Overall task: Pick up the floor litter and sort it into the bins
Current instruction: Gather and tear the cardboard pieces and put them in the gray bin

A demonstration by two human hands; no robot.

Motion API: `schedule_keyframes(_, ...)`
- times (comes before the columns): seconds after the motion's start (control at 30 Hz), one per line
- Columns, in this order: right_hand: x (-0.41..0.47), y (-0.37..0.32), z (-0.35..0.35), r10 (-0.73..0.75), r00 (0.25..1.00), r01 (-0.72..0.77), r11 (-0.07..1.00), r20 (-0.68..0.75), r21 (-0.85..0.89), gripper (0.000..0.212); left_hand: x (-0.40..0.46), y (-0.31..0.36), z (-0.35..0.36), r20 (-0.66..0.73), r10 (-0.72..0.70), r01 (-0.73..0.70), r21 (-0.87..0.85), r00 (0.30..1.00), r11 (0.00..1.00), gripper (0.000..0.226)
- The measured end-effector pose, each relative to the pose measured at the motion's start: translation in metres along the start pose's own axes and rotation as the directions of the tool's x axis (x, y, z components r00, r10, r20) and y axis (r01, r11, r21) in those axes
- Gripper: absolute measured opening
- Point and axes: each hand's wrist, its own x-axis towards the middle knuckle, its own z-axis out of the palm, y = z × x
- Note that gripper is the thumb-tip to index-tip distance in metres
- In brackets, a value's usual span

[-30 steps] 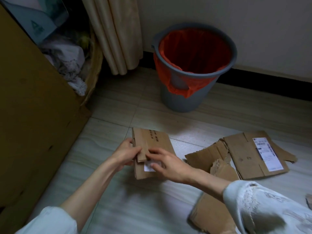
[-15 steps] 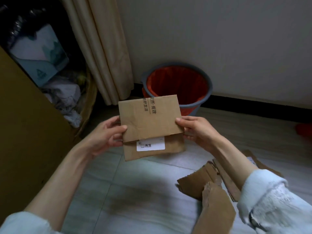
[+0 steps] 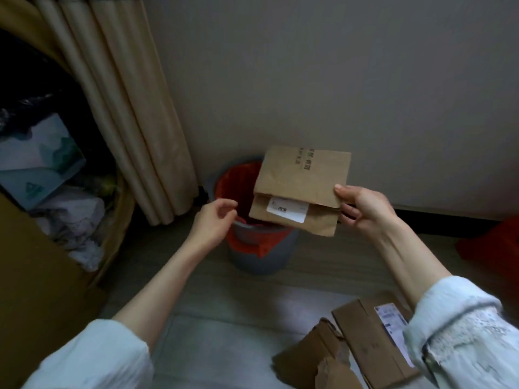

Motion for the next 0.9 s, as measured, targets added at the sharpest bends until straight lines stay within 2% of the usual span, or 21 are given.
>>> schedule_keyframes(0.03,0.003,-0.003,-0.003,0.000,0.999,0.001,1.000,-0.035,0.027,0.011,0.001,-0.004,0.005,0.025,0.075,-0.079,0.167,0.997,0.983,0.031)
schedule_keyframes(0.1,0.007,-0.008,-0.009,0.007,0.996,0.000,0.997,-0.091,0.074,0.009,0.004,-0.014,0.015,0.167,0.190,-0.243,0.404,0.967,0.882,0.040)
schedule_keyframes(0.17,0.009,-0.010,-0.012,0.017,0.993,-0.003,0.994,-0.118,0.113,0.007,0.008,-0.017,0.023,0.297,0.206,-0.347,0.576,0.932,0.740,0.044)
schedule_keyframes(0.23,0.011,-0.007,-0.016,0.020,0.992,-0.003,0.991,-0.125,0.131,0.011,0.011,-0.016,0.028,0.314,0.229,-0.386,0.678,0.922,0.626,0.038)
schedule_keyframes(0.33,0.014,-0.005,-0.022,0.017,0.993,-0.001,0.991,-0.120,0.131,0.026,0.012,-0.014,0.032,0.332,0.352,-0.479,0.695,0.875,0.537,0.034)
schedule_keyframes(0.43,0.015,-0.009,-0.023,0.006,0.995,0.006,0.994,-0.101,0.110,0.026,0.005,-0.016,0.029,0.423,0.408,-0.585,0.654,0.809,0.480,0.036)
schedule_keyframes(0.53,0.008,-0.010,-0.022,-0.102,0.991,0.105,0.994,-0.090,0.027,0.027,-0.010,-0.017,0.018,0.480,0.404,-0.628,0.595,0.778,0.502,0.035)
schedule_keyframes(0.63,-0.005,0.000,-0.008,-0.238,0.971,0.230,0.959,-0.025,-0.166,0.018,-0.032,-0.018,-0.001,0.542,0.347,-0.636,0.557,0.765,0.534,0.032)
schedule_keyframes(0.7,-0.012,0.015,0.006,-0.322,0.947,0.306,0.881,0.015,-0.362,0.012,-0.050,-0.023,-0.016,0.575,0.291,-0.624,0.549,0.765,0.556,0.031)
schedule_keyframes(0.8,-0.021,0.035,0.025,-0.412,0.907,0.373,0.694,0.086,-0.616,0.009,-0.077,-0.029,-0.040,0.602,0.188,-0.580,0.563,0.776,0.590,0.031)
schedule_keyframes(0.9,-0.038,0.048,0.040,-0.487,0.825,0.492,0.369,0.287,-0.788,0.018,-0.096,-0.033,-0.058,0.596,0.166,-0.555,0.561,0.786,0.614,0.030)
